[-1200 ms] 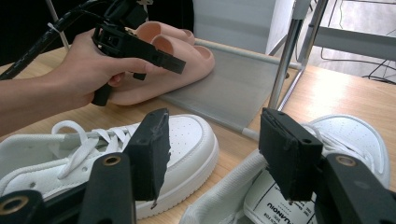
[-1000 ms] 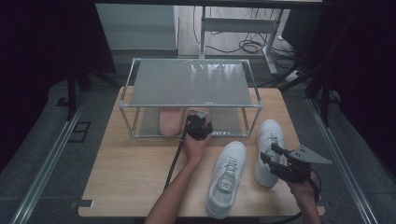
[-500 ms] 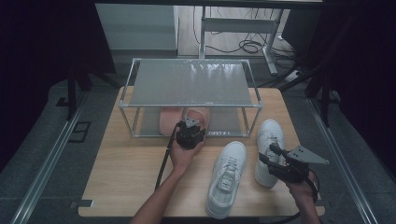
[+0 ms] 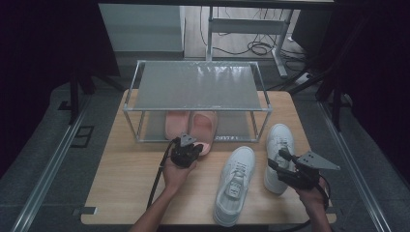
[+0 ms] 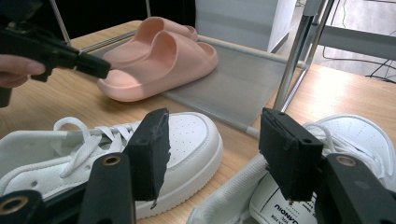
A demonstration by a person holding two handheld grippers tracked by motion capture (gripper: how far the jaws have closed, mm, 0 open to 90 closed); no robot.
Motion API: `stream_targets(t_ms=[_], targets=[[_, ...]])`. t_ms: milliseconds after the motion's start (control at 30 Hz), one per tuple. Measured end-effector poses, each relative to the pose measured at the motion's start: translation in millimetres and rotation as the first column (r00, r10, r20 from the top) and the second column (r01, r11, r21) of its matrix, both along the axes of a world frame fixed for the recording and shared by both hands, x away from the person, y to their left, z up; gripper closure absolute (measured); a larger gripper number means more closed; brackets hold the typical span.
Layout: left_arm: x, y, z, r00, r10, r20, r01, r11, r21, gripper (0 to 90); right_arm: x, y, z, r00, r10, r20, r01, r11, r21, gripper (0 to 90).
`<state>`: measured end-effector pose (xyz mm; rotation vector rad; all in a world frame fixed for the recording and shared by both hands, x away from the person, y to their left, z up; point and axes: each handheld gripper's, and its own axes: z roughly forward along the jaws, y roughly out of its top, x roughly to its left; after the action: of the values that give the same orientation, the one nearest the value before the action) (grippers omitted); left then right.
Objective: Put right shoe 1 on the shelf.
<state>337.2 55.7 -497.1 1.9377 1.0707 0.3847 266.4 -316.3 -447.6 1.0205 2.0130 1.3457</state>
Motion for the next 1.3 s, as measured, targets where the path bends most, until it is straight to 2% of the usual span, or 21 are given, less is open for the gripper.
stream_targets(t_ms=[233,433,800,1000,1300], targets=[[-19.7,6.6,-8.0,0.9987,-0.049,-0.016,0.050,0.9987,0.011,90.0,0.5,0.3,-0.9,1.0000,0.000,-0.005,0.000,1.0000,0.001,43.4],[-24.7,2.8,-14.0,0.9961,-0.083,-0.033,0.083,0.9962,0.025,90.0,0.7,1.3,-1.3,1.0000,0.002,-0.005,-0.002,1.0000,-0.001,43.4],[-19.6,-8.6,-24.1,0.9933,-0.104,-0.052,0.106,0.9930,0.052,90.0,0.4,0.3,-1.0,1.0000,-0.002,-0.004,0.002,1.0000,-0.001,43.4],[-14.0,-12.2,-25.3,0.9956,-0.086,-0.036,0.089,0.9930,0.078,90.0,0.1,0.7,-0.6,1.0000,0.000,-0.003,0.000,1.0000,-0.005,43.4],[-5.3,-14.4,-27.3,0.9970,-0.068,-0.039,0.070,0.9945,0.078,90.0,0.2,0.8,-1.0,1.0000,0.000,-0.004,0.000,1.0000,-0.003,43.4]])
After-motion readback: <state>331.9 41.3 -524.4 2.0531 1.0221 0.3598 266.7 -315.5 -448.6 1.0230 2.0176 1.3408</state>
